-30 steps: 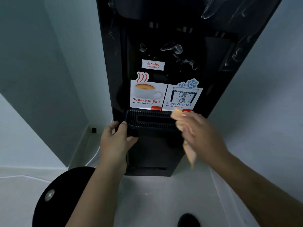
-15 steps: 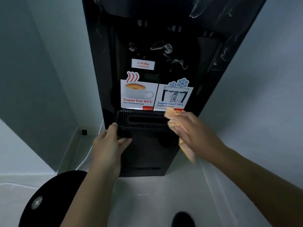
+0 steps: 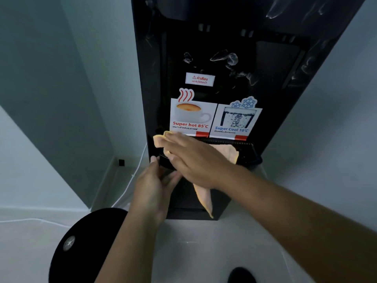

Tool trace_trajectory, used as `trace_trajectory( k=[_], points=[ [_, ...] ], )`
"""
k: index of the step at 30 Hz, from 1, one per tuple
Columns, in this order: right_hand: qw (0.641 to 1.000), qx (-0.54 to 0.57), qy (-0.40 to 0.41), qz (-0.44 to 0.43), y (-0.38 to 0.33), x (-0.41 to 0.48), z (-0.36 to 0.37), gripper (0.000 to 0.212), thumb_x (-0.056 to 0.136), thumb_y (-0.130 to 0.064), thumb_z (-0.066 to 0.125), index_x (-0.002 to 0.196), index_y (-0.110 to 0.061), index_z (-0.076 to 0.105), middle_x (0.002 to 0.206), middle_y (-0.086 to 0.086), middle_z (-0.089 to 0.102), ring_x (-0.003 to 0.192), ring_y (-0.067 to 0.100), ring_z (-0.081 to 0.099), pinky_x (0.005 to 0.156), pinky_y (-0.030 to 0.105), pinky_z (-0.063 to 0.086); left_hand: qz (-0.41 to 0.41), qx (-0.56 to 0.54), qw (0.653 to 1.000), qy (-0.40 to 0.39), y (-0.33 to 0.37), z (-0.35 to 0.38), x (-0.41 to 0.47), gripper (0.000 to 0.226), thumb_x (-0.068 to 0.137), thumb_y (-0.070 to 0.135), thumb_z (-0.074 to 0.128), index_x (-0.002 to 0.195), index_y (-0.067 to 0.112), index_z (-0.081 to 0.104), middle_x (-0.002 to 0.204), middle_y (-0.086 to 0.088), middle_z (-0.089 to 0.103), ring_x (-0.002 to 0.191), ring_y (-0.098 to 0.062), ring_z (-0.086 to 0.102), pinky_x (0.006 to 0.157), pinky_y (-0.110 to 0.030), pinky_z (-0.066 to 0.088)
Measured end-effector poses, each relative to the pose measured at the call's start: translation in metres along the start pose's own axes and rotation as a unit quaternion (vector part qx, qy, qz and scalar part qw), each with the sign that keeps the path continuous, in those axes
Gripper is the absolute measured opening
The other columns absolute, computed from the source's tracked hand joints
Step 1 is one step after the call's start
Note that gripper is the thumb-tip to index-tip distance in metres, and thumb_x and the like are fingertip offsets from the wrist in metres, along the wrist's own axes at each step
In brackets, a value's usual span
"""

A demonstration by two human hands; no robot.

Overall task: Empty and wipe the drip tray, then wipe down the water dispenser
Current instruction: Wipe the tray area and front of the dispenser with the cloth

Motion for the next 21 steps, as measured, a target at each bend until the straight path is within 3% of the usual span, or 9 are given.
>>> trace_trajectory(
  k=[3, 5, 7, 10, 13, 16, 18, 19, 21],
  points=[
    [0.997, -0.033, -0.051, -0.054, 0.033, -0.034, -0.012, 0.050, 0.102, -0.037, 0.037, 0.151, -0.035, 0.025, 0.159, -0.006, 0.025, 0.146, 0.013, 0.021, 0.112, 0.034, 0.027, -0.021, -0.029, 0.999, 0.017, 0.000, 0.001, -0.004, 0.037, 0.107, 0.029, 0.040, 0.131, 0.006, 0.056, 0.124, -0.016, 0.064, 0.105, -0.033, 0.067, 0.086, -0.038, 0.056],
    [0.996, -0.082, -0.031, -0.003, 0.063, -0.065, -0.023, 0.052, 0.099, -0.044, 0.037, 0.149, -0.030, 0.033, 0.154, -0.001, 0.035, 0.140, 0.019, 0.034, 0.111, 0.042, 0.036, -0.031, -0.039, 0.999, 0.022, -0.001, 0.002, -0.004, 0.040, 0.107, 0.029, 0.039, 0.134, 0.003, 0.054, 0.124, -0.018, 0.065, 0.107, -0.035, 0.066, 0.087, -0.040, 0.056],
    [0.991, -0.104, 0.040, 0.068, 0.078, -0.085, -0.034, 0.053, 0.096, -0.045, 0.036, 0.136, -0.014, 0.053, 0.135, 0.009, 0.054, 0.124, 0.029, 0.049, 0.099, 0.047, 0.046, -0.030, -0.035, 0.999, 0.019, -0.001, 0.001, -0.002, 0.038, 0.108, 0.028, 0.038, 0.132, 0.005, 0.056, 0.122, -0.017, 0.067, 0.104, -0.033, 0.069, 0.086, -0.038, 0.057],
    [0.982, -0.083, 0.156, 0.072, 0.063, -0.075, -0.045, 0.036, 0.098, -0.028, 0.045, 0.104, 0.000, 0.067, 0.098, 0.018, 0.063, 0.094, 0.033, 0.059, 0.083, 0.030, 0.041, -0.026, -0.038, 0.999, 0.012, -0.003, -0.001, -0.003, 0.037, 0.108, 0.028, 0.038, 0.129, 0.006, 0.058, 0.118, -0.015, 0.071, 0.101, -0.030, 0.072, 0.084, -0.036, 0.058],
    [0.954, -0.044, 0.294, 0.031, 0.038, -0.037, -0.084, 0.018, 0.097, -0.010, 0.048, 0.110, -0.005, 0.060, 0.097, 0.017, 0.057, 0.088, 0.023, 0.049, 0.080, 0.031, 0.042, -0.035, -0.045, 0.998, 0.015, -0.002, 0.000, -0.003, 0.042, 0.107, 0.029, 0.040, 0.140, 0.005, 0.050, 0.132, -0.018, 0.061, 0.105, -0.033, 0.068, 0.085, -0.037, 0.057],
    [0.901, -0.067, 0.429, -0.004, 0.022, -0.021, -0.124, 0.026, 0.093, -0.006, 0.052, 0.119, -0.011, 0.050, 0.103, 0.011, 0.045, 0.090, 0.023, 0.047, 0.082, 0.027, 0.041, -0.042, -0.054, 0.997, 0.028, -0.002, 0.000, -0.003, 0.046, 0.106, 0.033, 0.040, 0.140, 0.003, 0.048, 0.137, -0.019, 0.055, 0.107, -0.035, 0.065, 0.084, -0.039, 0.055],
    [0.939, -0.083, 0.334, 0.002, 0.026, -0.020, -0.103, 0.026, 0.091, -0.004, 0.056, 0.116, -0.006, 0.056, 0.099, 0.016, 0.051, 0.089, 0.030, 0.052, 0.079, 0.040, 0.048, -0.040, -0.056, 0.997, 0.027, 0.000, 0.001, -0.004, 0.047, 0.106, 0.036, 0.039, 0.138, 0.003, 0.049, 0.136, -0.019, 0.056, 0.107, -0.035, 0.065, 0.084, -0.038, 0.055],
    [0.971, -0.072, 0.226, 0.023, 0.030, -0.023, -0.078, 0.029, 0.093, -0.015, 0.057, 0.122, -0.009, 0.058, 0.108, 0.015, 0.053, 0.098, 0.030, 0.053, 0.082, 0.042, 0.049, -0.041, -0.055, 0.997, 0.026, -0.001, 0.001, -0.004, 0.048, 0.106, 0.037, 0.039, 0.138, 0.003, 0.049, 0.137, -0.020, 0.054, 0.108, -0.035, 0.065, 0.085, -0.038, 0.055],
    [0.996, -0.029, 0.058, 0.069, 0.041, -0.036, -0.037, 0.045, 0.096, -0.048, 0.047, 0.129, -0.021, 0.059, 0.128, 0.003, 0.051, 0.119, 0.020, 0.044, 0.092, 0.038, 0.044, -0.040, -0.055, 0.997, 0.026, -0.003, 0.000, -0.003, 0.050, 0.106, 0.040, 0.038, 0.139, 0.004, 0.048, 0.139, -0.019, 0.051, 0.108, -0.035, 0.064, 0.084, -0.038, 0.055]
  ],
)
Point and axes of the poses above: each hand's wrist, its own x-axis towards the middle knuckle, its own z-axis out of the palm, y = z × x, the point moved 6 cm from there along x, towards the middle knuckle
